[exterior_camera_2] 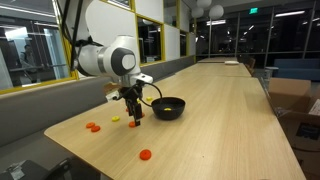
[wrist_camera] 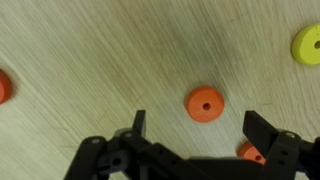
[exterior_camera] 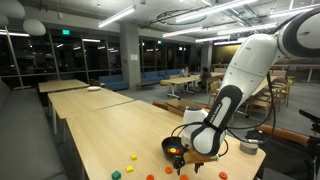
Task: Put some of the discs on the table in the bowl
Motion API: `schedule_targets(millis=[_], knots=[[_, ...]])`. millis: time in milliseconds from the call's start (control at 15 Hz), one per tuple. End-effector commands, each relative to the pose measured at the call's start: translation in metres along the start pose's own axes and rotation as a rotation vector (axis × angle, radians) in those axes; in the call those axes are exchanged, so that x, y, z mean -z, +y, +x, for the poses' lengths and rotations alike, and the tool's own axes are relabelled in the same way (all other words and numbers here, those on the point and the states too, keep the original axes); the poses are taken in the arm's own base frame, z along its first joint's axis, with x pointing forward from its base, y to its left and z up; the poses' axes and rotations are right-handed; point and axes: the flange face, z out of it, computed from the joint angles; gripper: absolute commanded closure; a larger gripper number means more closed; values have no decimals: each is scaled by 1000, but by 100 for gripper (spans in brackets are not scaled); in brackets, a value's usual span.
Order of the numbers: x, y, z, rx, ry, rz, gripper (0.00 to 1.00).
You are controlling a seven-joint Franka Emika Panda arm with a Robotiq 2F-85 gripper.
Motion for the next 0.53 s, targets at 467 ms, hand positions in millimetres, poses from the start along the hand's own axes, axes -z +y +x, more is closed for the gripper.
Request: schedule_targets(millis=[467], knots=[[-12, -15, 7, 29, 38, -47, 0]])
